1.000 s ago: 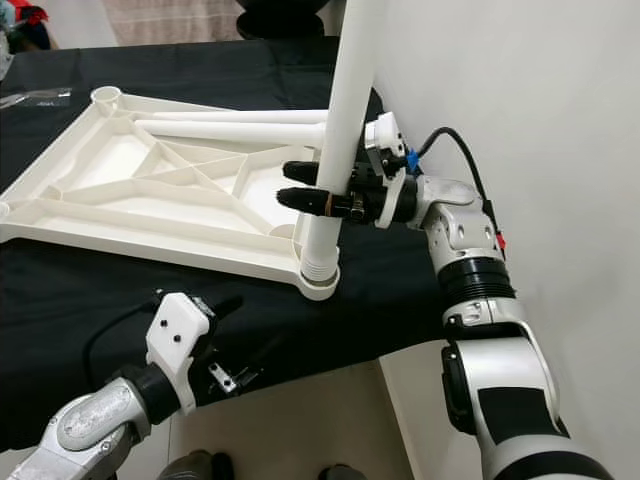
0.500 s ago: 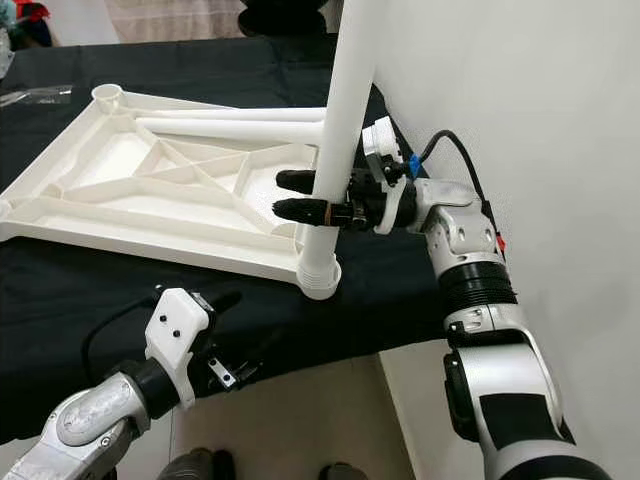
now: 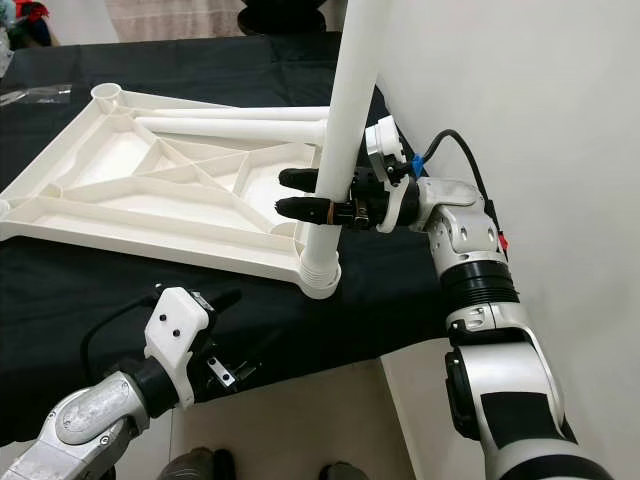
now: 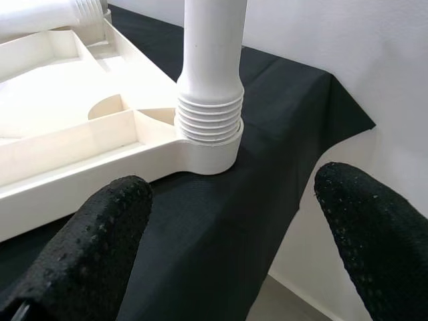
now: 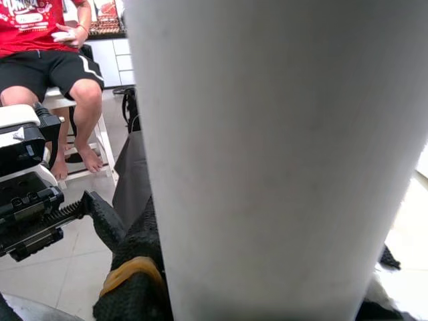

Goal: Building children table

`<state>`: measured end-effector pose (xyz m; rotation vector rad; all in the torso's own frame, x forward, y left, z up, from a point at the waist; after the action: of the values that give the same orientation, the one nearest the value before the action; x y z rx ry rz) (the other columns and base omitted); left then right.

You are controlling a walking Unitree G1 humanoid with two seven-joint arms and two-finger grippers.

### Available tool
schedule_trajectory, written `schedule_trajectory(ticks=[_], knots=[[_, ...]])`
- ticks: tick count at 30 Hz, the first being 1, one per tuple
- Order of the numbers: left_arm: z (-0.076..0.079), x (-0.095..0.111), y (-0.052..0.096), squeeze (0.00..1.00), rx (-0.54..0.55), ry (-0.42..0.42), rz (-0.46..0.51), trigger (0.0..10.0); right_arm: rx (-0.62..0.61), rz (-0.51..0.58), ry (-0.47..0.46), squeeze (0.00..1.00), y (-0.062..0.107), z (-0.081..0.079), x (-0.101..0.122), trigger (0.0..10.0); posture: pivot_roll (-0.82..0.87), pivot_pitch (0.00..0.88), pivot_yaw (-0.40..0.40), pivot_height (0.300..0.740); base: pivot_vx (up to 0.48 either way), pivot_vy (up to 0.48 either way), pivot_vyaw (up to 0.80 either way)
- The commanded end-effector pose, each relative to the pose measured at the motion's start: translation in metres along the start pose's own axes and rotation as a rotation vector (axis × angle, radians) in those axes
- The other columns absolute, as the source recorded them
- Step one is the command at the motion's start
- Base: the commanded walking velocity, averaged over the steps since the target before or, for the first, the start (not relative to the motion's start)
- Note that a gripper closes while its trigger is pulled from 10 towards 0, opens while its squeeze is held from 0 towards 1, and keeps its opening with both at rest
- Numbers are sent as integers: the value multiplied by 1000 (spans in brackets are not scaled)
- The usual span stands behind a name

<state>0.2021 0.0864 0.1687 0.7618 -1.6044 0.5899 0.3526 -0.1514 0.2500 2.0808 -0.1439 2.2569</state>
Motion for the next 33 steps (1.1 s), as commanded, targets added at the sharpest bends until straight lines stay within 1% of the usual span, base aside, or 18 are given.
schedule_trajectory(ticks=[1, 5, 10, 19, 20, 22, 23, 25, 26, 27, 28, 31, 32, 33], knots=[[0, -1, 2, 0, -8, 4, -13, 10000, -11, -63, -32, 0, 6, -1, -11, 10000, 90, 179, -42, 740, 0, 0, 0], [-1, -1, 2, 0, -6, -3, -13, 10000, -32, -97, -28, 0, 10, -1, -17, 10000, 90, 179, -42, 740, 0, 0, 0], [-1, -1, 1, 0, -7, -1, -11, 10000, -36, -116, -35, 0, 10, -1, -21, 10000, 88, 180, -38, 740, 0, 0, 0], [-2, 0, 0, 0, -4, -9, -8, 10000, -78, -113, -35, 0, 7, -1, -30, 10000, 89, 180, -41, 740, 0, 0, 0], [-3, 1, 0, 0, 0, -10, -5, 10000, -134, -118, -23, 0, 6, 1, -33, 10000, 87, 179, -41, 740, 0, 0, 0], [-3, 1, 0, 0, 1, -11, -4, 10000, -152, -123, -15, 0, 6, 1, -34, 10000, 87, 179, -41, 740, 0, 0, 0], [-3, 1, 0, 0, 3, -11, -4, 10000, -211, -136, -11, 0, 6, 5, -37, 10000, 87, 179, -41, 740, 0, 0, 0], [-3, 1, 0, 0, 3, -11, -4, 10000, -211, -136, -11, 0, 6, 5, -37, 10000, 87, 179, -41, 740, 0, 0, 0], [-4, 1, 0, 0, 4, -12, -3, 10000, -249, -145, -10, 0, 6, 8, -39, 10000, 87, 179, -41, 740, 0, 0, 0], [-4, 1, -1, 0, 7, -13, -1, 10000, -336, -174, -5, 0, 7, 14, -43, 10000, 84, 179, -40, 740, 0, 0, 0], [-5, 2, -1, 0, 9, -15, 0, 10000, -395, -194, 0, 0, 8, 19, -46, 10000, 84, 179, -40, 740, 0, 0, 0], [-5, 2, -1, 0, 9, -15, 0, 10000, -395, -194, 0, 0, 8, 19, -46, 10000, 84, 179, -40, 740, 0, 0, 0], [-6, 2, -1, 0, 11, -16, 1, 10000, -452, -202, -6, 0, 9, 23, -47, 10000, 84, 179, -40, 740, 0, 0, 0], [-6, 2, -1, 0, 11, -16, 1, 10000, -452, -202, -6, 0, 9, 23, -47, 10000, 84, 179, -40, 740, 0, 0, 0]])
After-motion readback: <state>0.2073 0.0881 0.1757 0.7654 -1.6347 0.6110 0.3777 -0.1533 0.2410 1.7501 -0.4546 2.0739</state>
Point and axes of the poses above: a point about 5 cm out from each wrist's last joint towards the gripper, its own y axis pointing back from the gripper into the wrist, its own x axis along the axis of the wrist's last joint, z = x × y, the point moved 1 cm from there along -y, pointing out of the wrist towards the gripper, and after that the axes turned 5 degrees about -y, right-handed, at the moved point
